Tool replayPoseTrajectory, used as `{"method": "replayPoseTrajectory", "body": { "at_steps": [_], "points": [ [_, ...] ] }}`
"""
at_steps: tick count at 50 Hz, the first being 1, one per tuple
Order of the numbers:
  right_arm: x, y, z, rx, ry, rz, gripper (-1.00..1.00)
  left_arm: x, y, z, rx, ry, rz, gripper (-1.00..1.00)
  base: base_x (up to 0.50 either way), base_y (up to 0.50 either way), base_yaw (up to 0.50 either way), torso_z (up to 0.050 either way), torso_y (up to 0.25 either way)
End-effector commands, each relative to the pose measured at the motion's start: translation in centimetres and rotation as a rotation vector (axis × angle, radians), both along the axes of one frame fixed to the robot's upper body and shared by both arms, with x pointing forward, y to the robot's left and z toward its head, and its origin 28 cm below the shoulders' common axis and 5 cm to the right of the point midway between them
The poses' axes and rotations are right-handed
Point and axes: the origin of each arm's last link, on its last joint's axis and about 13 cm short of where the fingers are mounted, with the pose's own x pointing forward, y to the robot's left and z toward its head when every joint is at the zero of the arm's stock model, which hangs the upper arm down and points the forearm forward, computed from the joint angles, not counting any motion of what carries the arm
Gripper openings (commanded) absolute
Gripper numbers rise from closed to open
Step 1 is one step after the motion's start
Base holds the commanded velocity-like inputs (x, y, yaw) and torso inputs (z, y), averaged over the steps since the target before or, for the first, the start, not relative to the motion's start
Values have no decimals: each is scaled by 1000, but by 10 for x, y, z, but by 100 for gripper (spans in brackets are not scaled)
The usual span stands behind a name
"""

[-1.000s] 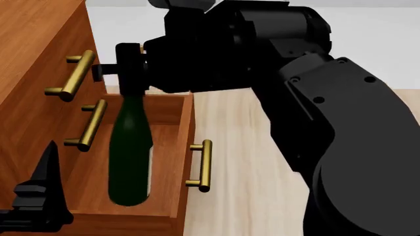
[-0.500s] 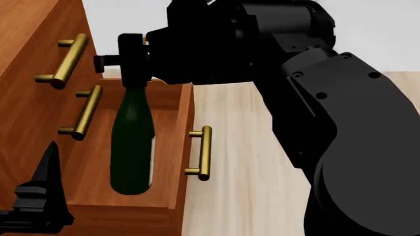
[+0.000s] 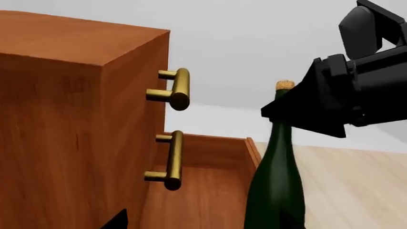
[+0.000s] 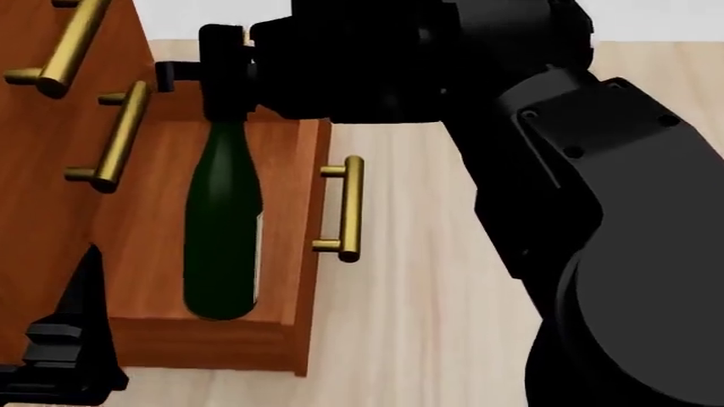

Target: Put the wine bottle in the bottom drawer of the cabinet.

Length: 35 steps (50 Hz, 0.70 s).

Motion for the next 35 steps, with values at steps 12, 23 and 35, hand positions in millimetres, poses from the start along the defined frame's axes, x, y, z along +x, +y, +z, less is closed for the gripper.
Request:
{"method": "replayPoseTrajectory", "body": {
  "at_steps": [12,23,35],
  "points": [
    [-1,4,-5,-23,4,22,-100,0,0,0,2,-2,0,100,0,0,0,0,-185],
    [1,2,-5,-32,-11,3,-100,0,0,0,0,-3,0,100,0,0,0,0,-177],
    [2,1,-4,-34,-22,-12,-100,0,1,0,2,-1,4,100,0,0,0,0,-141]
  ]
}}
